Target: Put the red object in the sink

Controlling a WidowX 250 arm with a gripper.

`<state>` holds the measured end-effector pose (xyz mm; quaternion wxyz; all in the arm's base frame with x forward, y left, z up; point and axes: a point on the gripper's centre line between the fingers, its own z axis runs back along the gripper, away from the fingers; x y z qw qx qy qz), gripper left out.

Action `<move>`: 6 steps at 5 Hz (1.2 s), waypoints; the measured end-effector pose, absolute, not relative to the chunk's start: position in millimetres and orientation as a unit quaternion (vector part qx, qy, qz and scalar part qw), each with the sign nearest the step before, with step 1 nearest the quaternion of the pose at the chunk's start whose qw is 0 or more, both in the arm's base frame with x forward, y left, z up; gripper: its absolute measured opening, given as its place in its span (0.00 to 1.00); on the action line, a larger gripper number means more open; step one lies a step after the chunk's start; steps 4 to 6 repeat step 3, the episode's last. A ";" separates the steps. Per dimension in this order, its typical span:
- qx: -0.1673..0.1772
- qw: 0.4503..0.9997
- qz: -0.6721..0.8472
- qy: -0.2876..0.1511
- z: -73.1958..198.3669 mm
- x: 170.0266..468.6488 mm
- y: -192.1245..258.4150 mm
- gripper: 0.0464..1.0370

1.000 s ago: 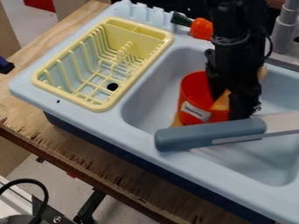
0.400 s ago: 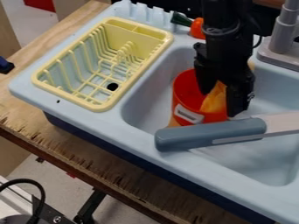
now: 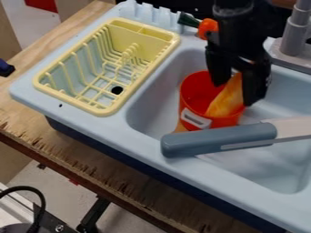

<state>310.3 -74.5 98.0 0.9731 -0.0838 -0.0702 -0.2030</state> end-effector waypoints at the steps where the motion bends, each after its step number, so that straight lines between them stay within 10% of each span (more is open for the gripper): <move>1: -0.087 0.975 -0.191 -0.078 114.4 306.5 -74.0 0.96; 6: -0.068 0.980 -0.161 -0.093 144.6 305.3 -66.5 0.96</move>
